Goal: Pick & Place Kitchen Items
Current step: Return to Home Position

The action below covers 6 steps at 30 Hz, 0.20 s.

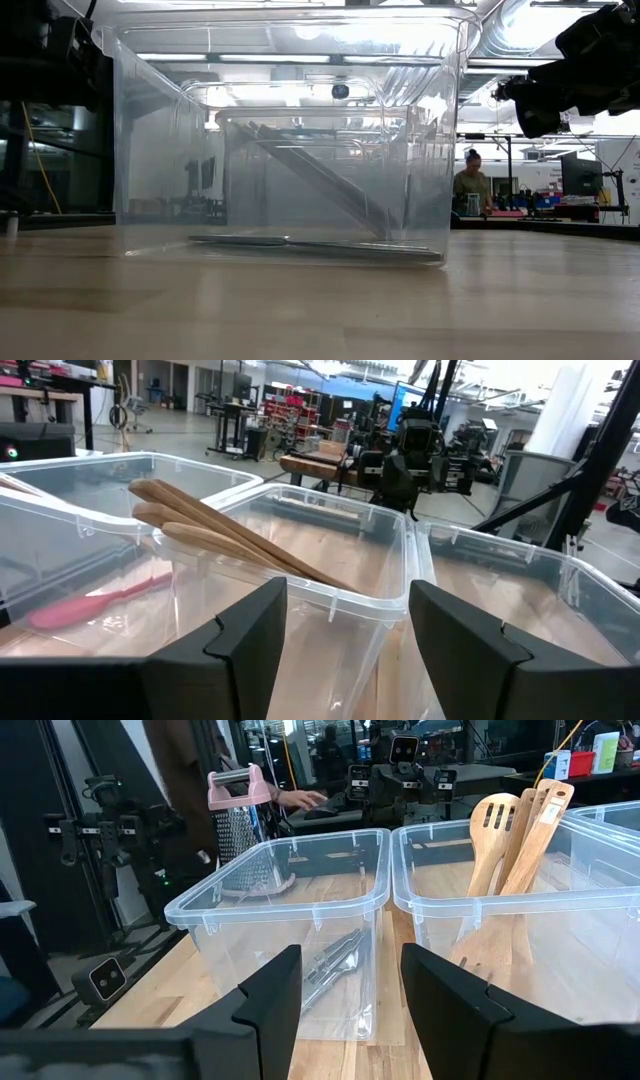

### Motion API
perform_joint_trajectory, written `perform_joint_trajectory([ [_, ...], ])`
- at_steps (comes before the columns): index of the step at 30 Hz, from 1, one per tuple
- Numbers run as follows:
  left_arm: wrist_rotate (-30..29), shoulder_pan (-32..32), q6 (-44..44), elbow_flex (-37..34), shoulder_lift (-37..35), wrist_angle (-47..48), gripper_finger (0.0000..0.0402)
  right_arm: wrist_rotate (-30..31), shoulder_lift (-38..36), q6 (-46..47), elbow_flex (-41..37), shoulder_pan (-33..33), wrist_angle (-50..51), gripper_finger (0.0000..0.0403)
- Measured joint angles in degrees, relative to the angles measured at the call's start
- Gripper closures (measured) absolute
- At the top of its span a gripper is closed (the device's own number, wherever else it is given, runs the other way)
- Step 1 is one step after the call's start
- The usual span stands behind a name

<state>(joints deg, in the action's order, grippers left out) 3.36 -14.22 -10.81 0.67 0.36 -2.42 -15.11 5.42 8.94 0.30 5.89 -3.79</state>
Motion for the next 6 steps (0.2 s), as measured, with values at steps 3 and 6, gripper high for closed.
perform_joint_trajectory([
  [3,0.0,0.0,0.0,0.0,0.0,0.0,0.019,0.0,0.0,0.0,0.0,0.0,0.0,0.0237],
  [6,0.2,0.0,0.0,0.0,0.0,0.0,0.019,0.0,0.0,0.0,0.0,0.0,0.0,0.0237],
])
